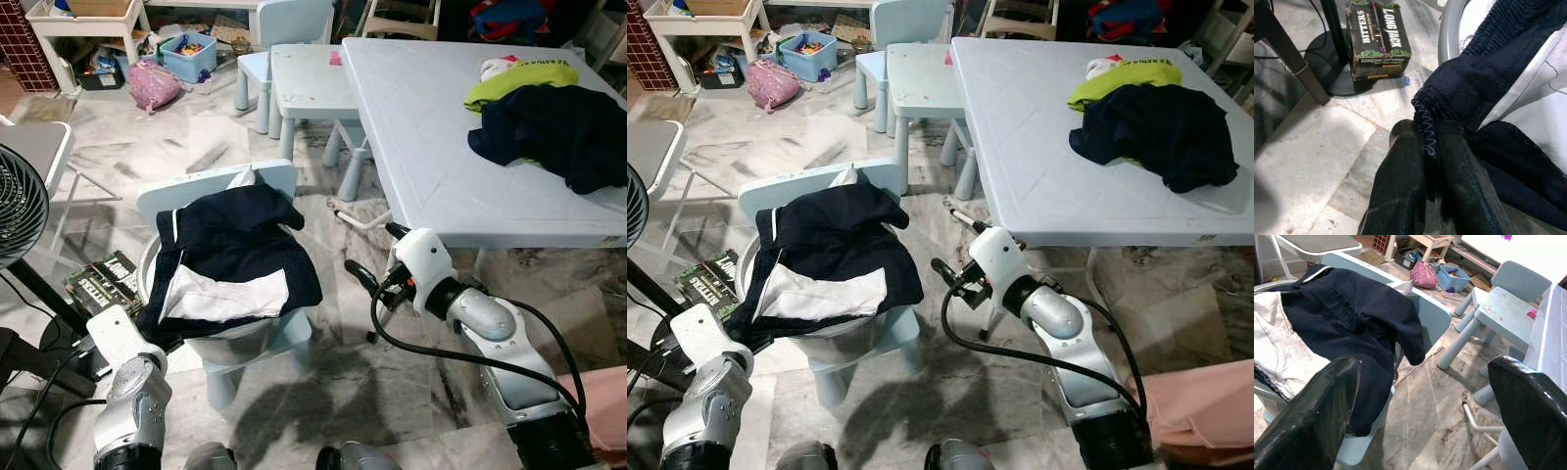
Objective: Hang hanger
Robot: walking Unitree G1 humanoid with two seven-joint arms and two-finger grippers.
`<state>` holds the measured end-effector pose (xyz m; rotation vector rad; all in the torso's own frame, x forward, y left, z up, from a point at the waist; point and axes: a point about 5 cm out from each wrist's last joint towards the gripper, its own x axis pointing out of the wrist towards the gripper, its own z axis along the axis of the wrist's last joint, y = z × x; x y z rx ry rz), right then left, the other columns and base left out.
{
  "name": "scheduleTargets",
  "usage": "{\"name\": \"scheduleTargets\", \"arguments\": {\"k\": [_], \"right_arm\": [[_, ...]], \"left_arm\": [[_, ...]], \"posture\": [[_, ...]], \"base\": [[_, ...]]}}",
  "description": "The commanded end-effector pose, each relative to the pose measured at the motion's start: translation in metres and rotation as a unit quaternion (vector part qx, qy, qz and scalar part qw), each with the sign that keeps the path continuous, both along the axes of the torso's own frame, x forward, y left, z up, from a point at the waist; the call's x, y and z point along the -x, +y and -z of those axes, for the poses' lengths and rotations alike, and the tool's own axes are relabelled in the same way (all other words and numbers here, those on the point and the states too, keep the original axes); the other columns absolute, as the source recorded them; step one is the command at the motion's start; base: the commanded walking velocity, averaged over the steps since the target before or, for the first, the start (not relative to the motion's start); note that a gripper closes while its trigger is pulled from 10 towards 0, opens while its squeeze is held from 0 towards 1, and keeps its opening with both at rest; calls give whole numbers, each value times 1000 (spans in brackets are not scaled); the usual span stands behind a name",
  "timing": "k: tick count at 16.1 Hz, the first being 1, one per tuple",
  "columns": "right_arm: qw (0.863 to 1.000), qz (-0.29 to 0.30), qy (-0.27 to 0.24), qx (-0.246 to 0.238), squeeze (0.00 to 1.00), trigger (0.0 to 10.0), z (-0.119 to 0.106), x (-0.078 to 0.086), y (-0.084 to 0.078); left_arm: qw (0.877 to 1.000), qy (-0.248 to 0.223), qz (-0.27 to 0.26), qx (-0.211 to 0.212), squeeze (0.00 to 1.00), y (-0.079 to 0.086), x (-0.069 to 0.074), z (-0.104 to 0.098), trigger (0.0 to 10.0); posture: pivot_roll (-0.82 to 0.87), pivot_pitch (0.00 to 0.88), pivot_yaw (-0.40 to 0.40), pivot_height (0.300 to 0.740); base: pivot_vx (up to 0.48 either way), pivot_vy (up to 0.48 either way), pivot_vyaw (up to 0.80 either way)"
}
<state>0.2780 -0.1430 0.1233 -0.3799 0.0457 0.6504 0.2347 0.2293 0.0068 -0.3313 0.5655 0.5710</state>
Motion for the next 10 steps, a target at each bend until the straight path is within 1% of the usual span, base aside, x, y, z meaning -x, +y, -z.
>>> {"name": "scheduleTargets", "arguments": {"k": [1, 2, 3, 4, 5, 6, 7, 10], "right_arm": [[1000, 0, -1, 5, 0, 10000, 1, -1, 0], [1000, -2, -2, 6, 0, 10000, 1, -1, 0], [1000, -3, -4, 9, 0, 10000, 1, -2, 0], [1000, -3, -4, 9, 0, 10000, 1, -2, 0], [1000, -1, -6, 11, 0, 10000, -1, -3, -1], [1000, 0, -8, 11, 0, 10000, -1, -4, -2], [1000, 3, -10, 12, 0, 10000, -2, -4, -4], [1000, 5, -10, 12, 0, 10000, -1, -3, -3]], "left_arm": [[1000, 23, -20, -8, 0, 8, 7, 7, 4824], [1000, 15, -21, 11, 0, 7, 6, 10, 10000], [997, -1, -17, 70, 1000, -2, 1, 16, 10000], [997, -1, -17, 70, 1000, -2, 1, 16, 10000], [994, -7, -2, 106, 1000, -9, -2, 20, 10000], [993, -11, 5, 116, 1000, -11, -4, 20, 10000], [990, -19, 10, 136, 1000, -13, -5, 21, 10000], [989, -25, 6, 147, 1000, -11, -2, 22, 10000]], "posture": [[-50, 49, -89, 740], [-50, 49, -89, 740], [-51, 49, -97, 740], [-51, 49, -97, 740], [-56, 46, -95, 740], [-58, 46, -93, 740], [-58, 46, -93, 740], [-58, 47, -90, 740]], "base": [[0, 0, 0], [0, 0, 0], [0, 0, 0], [0, 0, 0], [0, 0, 0], [0, 0, 0], [0, 0, 0], [0, 0, 0]]}}
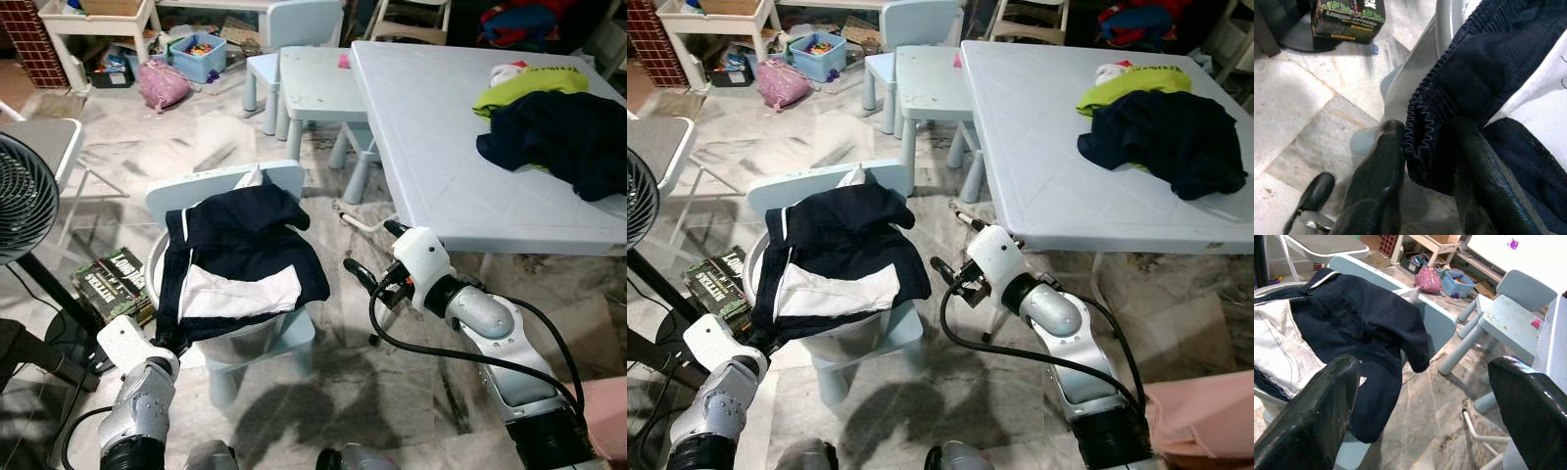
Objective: Hang hanger
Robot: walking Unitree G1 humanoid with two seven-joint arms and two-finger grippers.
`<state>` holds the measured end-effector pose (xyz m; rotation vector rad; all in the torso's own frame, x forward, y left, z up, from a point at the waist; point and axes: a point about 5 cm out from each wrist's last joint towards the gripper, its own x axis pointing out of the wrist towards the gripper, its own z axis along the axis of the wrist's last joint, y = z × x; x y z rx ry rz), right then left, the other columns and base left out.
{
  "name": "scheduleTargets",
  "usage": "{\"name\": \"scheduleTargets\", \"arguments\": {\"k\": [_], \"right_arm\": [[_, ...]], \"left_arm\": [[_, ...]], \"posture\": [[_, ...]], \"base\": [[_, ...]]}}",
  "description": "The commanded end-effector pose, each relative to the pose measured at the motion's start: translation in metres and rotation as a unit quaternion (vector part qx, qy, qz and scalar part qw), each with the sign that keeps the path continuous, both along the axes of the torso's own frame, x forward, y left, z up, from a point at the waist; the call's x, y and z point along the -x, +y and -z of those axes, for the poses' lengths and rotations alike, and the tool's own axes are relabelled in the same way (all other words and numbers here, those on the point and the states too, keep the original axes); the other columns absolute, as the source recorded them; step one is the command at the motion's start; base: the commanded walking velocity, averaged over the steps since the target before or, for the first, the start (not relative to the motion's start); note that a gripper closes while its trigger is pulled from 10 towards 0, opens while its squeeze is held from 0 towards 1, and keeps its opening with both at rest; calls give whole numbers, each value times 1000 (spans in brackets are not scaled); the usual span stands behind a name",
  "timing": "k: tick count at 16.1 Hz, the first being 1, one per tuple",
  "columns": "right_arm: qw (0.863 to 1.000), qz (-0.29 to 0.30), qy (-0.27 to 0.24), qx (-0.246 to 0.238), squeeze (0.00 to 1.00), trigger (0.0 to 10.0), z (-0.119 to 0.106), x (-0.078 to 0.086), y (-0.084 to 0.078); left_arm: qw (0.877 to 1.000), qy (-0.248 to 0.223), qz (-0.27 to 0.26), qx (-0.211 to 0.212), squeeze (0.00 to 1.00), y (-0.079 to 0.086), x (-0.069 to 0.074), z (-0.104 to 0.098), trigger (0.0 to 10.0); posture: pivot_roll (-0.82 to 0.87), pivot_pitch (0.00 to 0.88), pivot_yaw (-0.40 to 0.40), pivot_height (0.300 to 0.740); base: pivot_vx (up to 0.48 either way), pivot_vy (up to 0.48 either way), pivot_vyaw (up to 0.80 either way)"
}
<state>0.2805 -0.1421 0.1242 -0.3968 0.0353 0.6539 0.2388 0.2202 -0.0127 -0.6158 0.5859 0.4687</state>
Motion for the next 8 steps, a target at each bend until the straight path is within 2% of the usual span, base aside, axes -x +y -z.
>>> {"name": "scheduleTargets", "arguments": {"k": [1, 4, 5, 8], "right_arm": [[1000, 7, -3, 5, 0, 10000, 1, 0, -3], [1000, 2, -5, 6, 0, 10000, 1, -2, 0], [1000, 2, -7, 7, 0, 10000, 0, -4, -1], [1000, 1, -10, 9, 0, 10000, -1, -5, -2]], "left_arm": [[1000, 3, 5, 10, 1000, -2, 3, 3, 10000], [999, -33, 18, 28, 1000, -3, 10, 9, 10000], [998, -54, 33, 20, 1000, -4, 13, 11, 10000], [996, -78, 50, 22, 1000, -7, 15, 13, 10000]], "posture": [[-58, 47, -90, 740], [-45, 47, -92, 740], [-44, 47, -97, 740], [-48, 47, -100, 740]], "base": [[0, 0, 0], [0, 0, 0], [0, 0, 0], [0, 0, 0]]}}
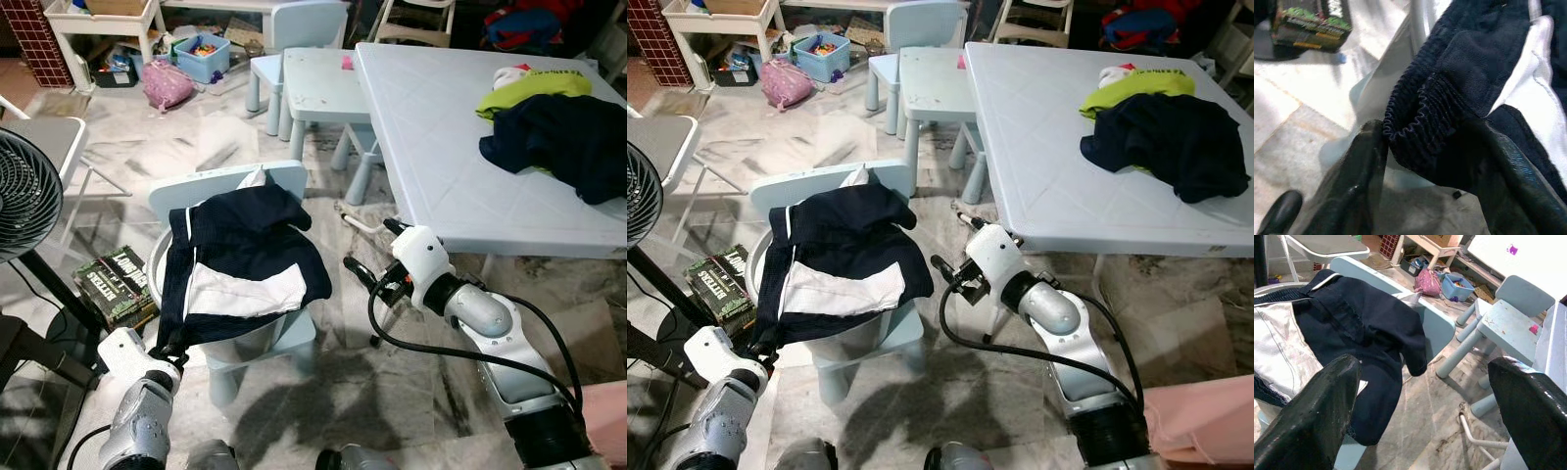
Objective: Hang hanger
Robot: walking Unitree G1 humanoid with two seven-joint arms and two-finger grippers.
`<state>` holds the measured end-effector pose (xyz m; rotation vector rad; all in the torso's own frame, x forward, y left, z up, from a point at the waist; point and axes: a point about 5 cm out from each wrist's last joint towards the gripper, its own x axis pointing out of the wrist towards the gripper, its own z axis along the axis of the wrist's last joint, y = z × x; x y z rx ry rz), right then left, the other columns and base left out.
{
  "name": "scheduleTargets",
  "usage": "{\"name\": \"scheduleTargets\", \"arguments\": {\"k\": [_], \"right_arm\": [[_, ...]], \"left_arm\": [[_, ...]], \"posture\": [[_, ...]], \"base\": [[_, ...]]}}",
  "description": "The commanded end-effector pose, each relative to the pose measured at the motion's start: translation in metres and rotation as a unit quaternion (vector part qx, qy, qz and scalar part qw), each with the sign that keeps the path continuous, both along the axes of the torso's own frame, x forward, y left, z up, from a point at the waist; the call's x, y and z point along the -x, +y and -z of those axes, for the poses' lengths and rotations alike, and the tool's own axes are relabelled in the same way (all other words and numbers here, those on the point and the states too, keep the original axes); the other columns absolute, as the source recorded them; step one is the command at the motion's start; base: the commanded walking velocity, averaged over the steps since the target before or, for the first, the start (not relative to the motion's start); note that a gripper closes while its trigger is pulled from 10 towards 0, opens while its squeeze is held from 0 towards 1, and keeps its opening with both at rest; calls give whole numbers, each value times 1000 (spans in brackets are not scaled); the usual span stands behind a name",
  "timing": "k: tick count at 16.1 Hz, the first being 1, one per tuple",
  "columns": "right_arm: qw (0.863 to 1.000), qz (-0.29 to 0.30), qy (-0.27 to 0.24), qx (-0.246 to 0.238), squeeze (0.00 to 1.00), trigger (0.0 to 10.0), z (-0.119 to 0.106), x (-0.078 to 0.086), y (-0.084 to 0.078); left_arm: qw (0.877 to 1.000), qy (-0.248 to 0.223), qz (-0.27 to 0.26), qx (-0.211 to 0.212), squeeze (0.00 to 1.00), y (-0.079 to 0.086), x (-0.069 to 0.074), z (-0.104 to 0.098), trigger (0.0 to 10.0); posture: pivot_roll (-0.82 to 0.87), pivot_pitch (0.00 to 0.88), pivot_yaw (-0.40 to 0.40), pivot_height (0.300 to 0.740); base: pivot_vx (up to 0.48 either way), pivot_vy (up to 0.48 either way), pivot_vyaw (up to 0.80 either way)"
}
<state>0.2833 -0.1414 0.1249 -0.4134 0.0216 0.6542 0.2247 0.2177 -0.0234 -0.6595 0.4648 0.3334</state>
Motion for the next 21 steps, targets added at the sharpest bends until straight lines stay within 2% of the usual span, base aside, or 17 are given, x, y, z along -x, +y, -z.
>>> {"name": "scheduleTargets", "arguments": {"k": [1, 5, 6, 12, 16, 17, 18, 21], "right_arm": [[1000, 3, -2, 3, 0, 10000, 0, -2, -2], [1000, 0, -3, 6, 0, 10000, 0, -1, -2], [1000, -1, -4, 7, 0, 10000, -1, -2, -2], [1000, 1, -8, 12, 0, 10000, -3, -3, -5], [1000, 0, -10, 15, 0, 10000, -4, -4, -6], [1000, -1, -11, 17, 0, 10000, -5, -5, -7], [1000, 0, -12, 20, 0, 10000, -6, -5, -9], [1000, 4, -12, 23, 0, 10000, -6, -5, -12]], "left_arm": [[1000, -6, 13, -1, 1000, -5, 1, 3, 10000], [1000, -22, 21, -9, 1000, -6, 3, 10, 10000], [1000, -20, 17, -8, 0, -7, 2, 12, 10000], [999, -44, -2, 3, 0, -5, 1, 15, 10000], [999, -40, -22, 11, 0, -3, 2, 19, 9922], [999, -43, -25, 15, 0, -3, 1, 19, 7725], [999, -44, -27, 15, 0, -5, -2, 18, 0], [998, -48, -29, -2, 0, -5, -4, 16, 0]], "posture": [[-48, 47, -102, 740], [-54, 50, -105, 740], [-54, 50, -105, 740], [-70, 48, -116, 740], [-82, 51, -130, 740], [-90, 51, -135, 740], [-98, 51, -139, 740], [-106, 50, -141, 740]], "base": [[0, 0, 0], [0, 0, 0], [0, 0, 0], [0, 0, 0], [0, 0, 0], [0, 0, 0], [0, 0, 0], [0, 0, 0]]}}
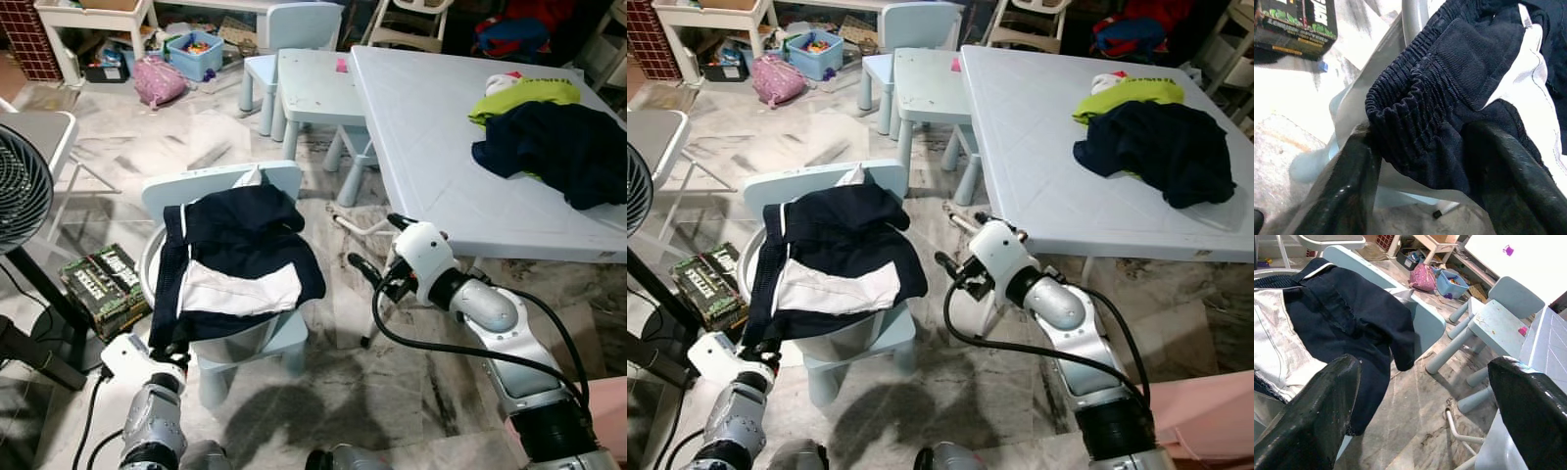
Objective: Hang hanger
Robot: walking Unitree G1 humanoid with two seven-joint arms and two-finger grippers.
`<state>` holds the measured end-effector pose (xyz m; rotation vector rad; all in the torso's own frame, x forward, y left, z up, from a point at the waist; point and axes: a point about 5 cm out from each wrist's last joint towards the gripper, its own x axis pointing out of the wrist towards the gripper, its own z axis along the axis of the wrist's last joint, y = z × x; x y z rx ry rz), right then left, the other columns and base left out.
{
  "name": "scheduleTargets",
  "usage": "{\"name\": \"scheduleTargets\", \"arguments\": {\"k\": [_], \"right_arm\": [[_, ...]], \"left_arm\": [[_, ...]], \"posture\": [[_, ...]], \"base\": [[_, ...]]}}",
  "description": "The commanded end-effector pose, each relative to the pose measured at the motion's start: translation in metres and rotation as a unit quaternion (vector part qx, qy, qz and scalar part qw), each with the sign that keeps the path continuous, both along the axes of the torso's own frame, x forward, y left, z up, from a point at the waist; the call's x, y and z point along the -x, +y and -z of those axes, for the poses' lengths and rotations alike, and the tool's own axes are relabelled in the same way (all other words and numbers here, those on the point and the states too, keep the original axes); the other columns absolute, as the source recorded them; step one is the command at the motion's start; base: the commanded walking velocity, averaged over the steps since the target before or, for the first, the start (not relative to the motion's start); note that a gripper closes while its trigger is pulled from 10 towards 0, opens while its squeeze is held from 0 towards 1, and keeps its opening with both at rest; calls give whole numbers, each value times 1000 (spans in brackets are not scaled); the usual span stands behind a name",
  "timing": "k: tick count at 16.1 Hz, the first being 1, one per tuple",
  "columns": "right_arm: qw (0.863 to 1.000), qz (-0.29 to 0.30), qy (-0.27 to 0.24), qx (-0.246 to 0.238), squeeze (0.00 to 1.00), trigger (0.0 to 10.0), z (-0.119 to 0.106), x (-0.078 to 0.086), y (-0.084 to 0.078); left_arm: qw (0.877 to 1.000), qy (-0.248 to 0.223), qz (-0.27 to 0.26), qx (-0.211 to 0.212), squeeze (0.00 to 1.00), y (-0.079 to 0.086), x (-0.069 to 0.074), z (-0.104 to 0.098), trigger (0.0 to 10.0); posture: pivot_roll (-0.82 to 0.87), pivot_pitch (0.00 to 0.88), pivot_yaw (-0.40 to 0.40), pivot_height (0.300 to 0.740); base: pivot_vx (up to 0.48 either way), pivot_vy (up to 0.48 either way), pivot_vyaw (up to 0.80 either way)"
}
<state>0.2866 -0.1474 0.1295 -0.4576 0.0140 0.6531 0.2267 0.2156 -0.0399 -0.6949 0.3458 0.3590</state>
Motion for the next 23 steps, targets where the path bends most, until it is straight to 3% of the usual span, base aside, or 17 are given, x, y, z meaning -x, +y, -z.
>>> {"name": "scheduleTargets", "arguments": {"k": [1, 13, 18, 21, 23], "right_arm": [[1000, 6, -2, 4, 0, 10000, -2, -2, -6], [1000, 9, -2, 13, 0, 10000, 1, -2, -9], [1000, 15, -2, -2, 0, 10000, 5, -3, -2], [1000, 20, 4, -17, 0, 10000, 12, -2, 5], [999, 28, 6, -37, 0, 10000, 16, -2, 13]], "left_arm": [[1000, 4, 2, -6, 0, -2, -1, 0, 0], [999, 2, -24, -47, 0, 12, -1, -4, 0], [995, -14, -27, -99, 0, 24, 0, -11, 0], [989, -21, -38, -142, 0, 44, 1, -20, 0], [973, -50, -17, -226, 0, 55, -9, -42, 0]], "posture": [[-110, 51, -143, 740], [-112, 46, -154, 740], [-69, 42, -130, 740], [-19, 47, -100, 740], [9, 40, -67, 740]], "base": [[0, 0, 0], [0, 0, 0], [0, 0, 0], [0, 0, 0], [0, 0, 0]]}}
